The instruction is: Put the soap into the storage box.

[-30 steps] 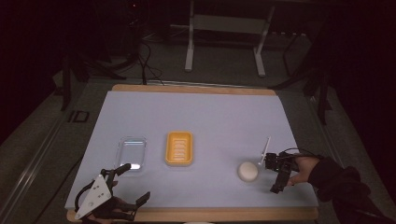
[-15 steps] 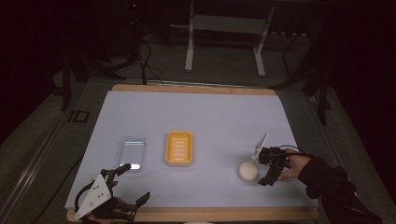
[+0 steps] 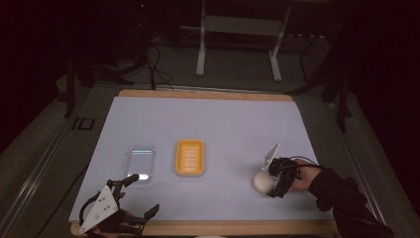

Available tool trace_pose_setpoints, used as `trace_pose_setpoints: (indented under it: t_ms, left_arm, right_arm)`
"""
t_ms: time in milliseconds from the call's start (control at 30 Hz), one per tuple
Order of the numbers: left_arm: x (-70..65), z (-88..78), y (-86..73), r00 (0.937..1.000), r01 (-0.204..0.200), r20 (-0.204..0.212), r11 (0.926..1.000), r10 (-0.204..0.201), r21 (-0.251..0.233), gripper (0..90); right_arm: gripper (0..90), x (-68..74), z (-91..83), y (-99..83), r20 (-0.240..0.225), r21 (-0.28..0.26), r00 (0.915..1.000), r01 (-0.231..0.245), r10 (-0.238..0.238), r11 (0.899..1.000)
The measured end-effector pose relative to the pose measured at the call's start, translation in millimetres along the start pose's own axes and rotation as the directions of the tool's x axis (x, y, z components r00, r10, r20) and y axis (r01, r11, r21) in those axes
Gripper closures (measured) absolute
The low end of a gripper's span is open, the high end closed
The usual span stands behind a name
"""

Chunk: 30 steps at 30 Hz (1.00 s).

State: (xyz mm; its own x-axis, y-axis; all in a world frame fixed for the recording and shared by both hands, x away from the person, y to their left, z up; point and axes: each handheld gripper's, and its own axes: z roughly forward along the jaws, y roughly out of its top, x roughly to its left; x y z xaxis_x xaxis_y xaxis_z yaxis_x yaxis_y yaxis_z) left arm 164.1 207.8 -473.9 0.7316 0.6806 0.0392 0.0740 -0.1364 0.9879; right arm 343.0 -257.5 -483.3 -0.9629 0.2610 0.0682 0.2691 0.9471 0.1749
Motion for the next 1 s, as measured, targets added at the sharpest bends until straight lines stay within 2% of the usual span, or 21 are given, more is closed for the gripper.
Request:
trace_pose_setpoints:
  t_ms: [200, 500, 667, 833, 900, 1000]
  left_arm:
    - [0.0, 0.1, -0.2, 1.0000, 0.001, 0.005, 1.0000, -0.001, 0.002, 0.1]
    - [-0.1, 0.3, -0.3, 1.0000, 0.002, 0.006, 1.0000, -0.002, 0.002, 0.1]
    - [-0.1, 0.5, -0.5, 1.0000, 0.003, 0.007, 1.0000, -0.003, 0.003, 0.1]
    - [-0.1, 1.1, -0.7, 0.9999, 0.004, 0.009, 1.0000, -0.004, 0.004, 0.1]
    - [0.0, 1.0, -0.7, 1.0000, 0.003, 0.008, 1.0000, -0.003, 0.007, 0.1]
    - [-0.1, 1.0, -0.7, 1.0000, 0.004, 0.008, 1.0000, -0.004, 0.004, 0.1]
  right_arm:
    - [14.7, -0.1, 7.1, 4.2, 0.021, -0.039, 0.9997, 0.015, -0.014, 0.999]
    - [16.5, 0.6, 16.2, 7.5, 0.018, -0.087, 0.9993, 0.034, -0.032, 0.996]
    - [17.4, 0.4, 18.2, 8.5, 0.016, -0.091, 0.9994, 0.033, -0.032, 0.995]
    - [20.2, -0.2, 22.1, 9.1, 0.016, -0.055, 0.9997, 0.021, -0.020, 0.998]
    - [23.9, -1.4, 20.7, 9.4, 0.010, -0.065, 0.9999, 0.012, -0.012, 0.998]
    - [24.6, -1.8, 20.0, 10.0, 0.005, -0.068, 0.9997, 0.023, -0.023, 0.997]
